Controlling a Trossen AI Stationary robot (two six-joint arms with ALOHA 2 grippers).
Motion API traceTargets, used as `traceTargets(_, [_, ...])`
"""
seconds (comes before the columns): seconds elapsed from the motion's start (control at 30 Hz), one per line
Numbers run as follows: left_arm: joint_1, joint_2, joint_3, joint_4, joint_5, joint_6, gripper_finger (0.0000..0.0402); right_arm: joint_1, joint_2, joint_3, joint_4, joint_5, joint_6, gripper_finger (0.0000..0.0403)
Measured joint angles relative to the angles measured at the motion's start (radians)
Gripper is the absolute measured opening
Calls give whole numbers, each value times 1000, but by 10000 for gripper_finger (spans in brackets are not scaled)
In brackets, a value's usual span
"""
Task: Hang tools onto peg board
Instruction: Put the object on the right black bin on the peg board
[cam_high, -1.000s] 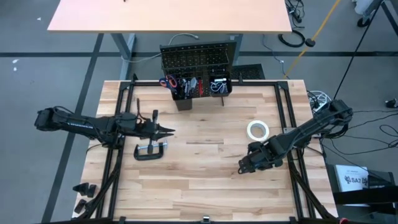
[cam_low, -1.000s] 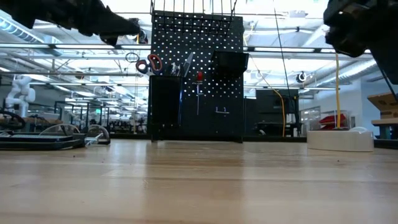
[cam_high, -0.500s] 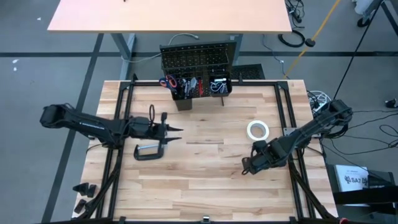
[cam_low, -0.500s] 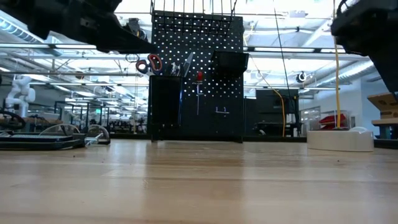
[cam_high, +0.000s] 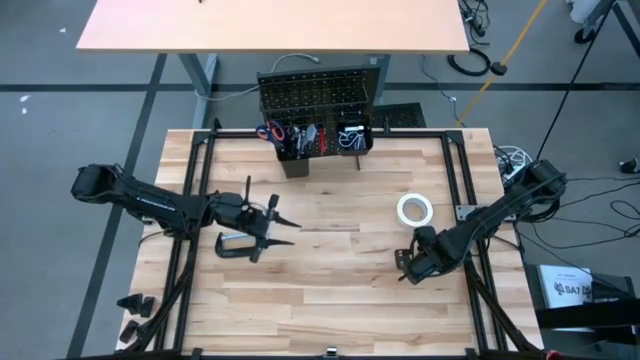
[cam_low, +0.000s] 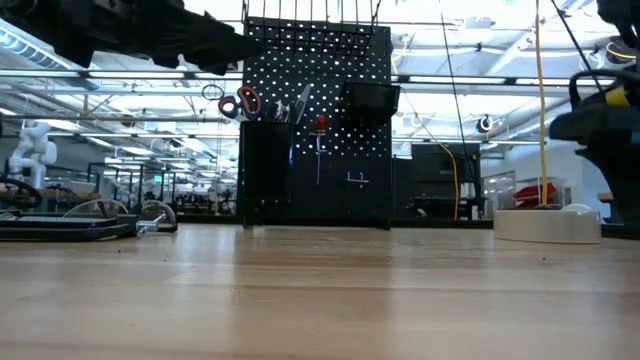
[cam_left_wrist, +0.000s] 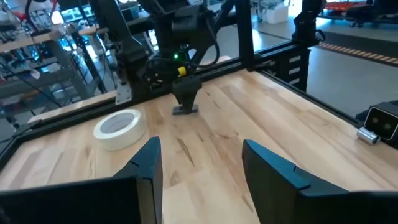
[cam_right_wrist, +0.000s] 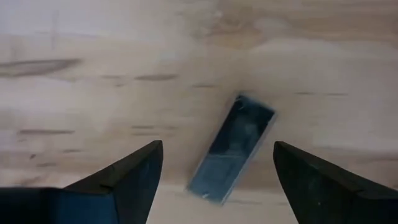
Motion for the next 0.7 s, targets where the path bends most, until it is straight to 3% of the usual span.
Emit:
traceTargets(0.2, [0,0,0,0,-5,0,158,0,4,-34,7,4,9,295])
traceTargets(0.33, [0,0,0,-1,-6,0,158,5,48,-39,48,1,-6,270])
traceTargets(0.5, [-1,0,0,-21,4,4,158,18,112,-34,78,3,-34,211])
traceTargets(0.7, [-29,0,0,-142,222,217,142,42,118,-33,96,50,-82,100])
